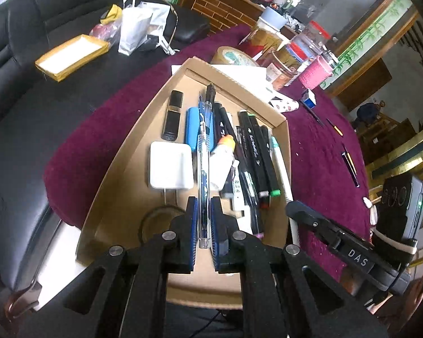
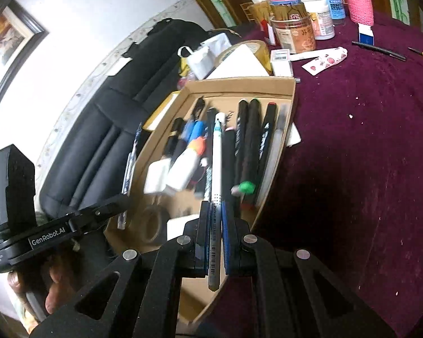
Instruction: Organize rigid objects
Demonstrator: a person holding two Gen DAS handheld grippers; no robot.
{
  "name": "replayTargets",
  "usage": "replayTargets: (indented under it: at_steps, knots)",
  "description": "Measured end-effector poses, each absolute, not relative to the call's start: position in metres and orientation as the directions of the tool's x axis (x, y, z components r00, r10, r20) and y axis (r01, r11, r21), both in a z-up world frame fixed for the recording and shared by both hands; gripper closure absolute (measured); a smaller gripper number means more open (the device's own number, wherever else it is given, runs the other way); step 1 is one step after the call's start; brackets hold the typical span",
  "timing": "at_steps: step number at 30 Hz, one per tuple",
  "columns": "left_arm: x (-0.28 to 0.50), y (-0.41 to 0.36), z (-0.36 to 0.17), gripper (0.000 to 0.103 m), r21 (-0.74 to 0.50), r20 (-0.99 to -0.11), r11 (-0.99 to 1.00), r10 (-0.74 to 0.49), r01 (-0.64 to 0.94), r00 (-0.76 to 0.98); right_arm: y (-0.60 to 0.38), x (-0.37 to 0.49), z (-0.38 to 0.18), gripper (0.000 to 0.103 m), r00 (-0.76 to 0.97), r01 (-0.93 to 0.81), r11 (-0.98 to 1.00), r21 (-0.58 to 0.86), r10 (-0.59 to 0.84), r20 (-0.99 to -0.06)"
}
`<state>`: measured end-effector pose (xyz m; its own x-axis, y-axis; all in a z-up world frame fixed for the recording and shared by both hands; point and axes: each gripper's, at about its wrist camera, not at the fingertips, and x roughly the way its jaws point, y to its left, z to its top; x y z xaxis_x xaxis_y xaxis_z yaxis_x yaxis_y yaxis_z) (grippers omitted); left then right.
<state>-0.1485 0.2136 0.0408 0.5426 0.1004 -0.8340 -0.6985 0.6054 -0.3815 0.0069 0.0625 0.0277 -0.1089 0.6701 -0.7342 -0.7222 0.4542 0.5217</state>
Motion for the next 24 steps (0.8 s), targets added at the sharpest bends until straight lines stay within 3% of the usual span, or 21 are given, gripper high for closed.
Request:
replayTargets:
  at_steps: [5, 8, 15, 24]
  knots:
    - [-0.134, 0.23, 0.028, 0.097, -0.349, -0.858, 0.619, 0.089, -0.703, 0.505, 0.079, 0.01, 0.026, 0.096, -0.061, -0.749, 0.462, 0.475, 0.666, -0.743]
    - [-0.13, 0.238, 0.023, 0.097, -0.351, -0.86, 0.613, 0.088, -0.708, 0.503, 0.089, 0.018, 0.018, 0.096, -0.11, -0.721, 0.448, 0.529, 0.679, -0.726]
    - [-0.119, 0.238, 0.021, 0.097, -0.301, -0.86, 0.646, 0.133, -0.701, 0.492, 0.103, 0.008, 0.025, 0.096, -0.007, -0.774, 0.47, 0.425, 0.665, -0.747]
    - [-0.115, 0.24, 0.011, 0.096, -0.277, -0.866, 0.661, 0.142, -0.698, 0.479, 0.12, -0.002, 0.016, 0.096, -0.013, -0.799, 0.456, 0.392, 0.639, -0.769]
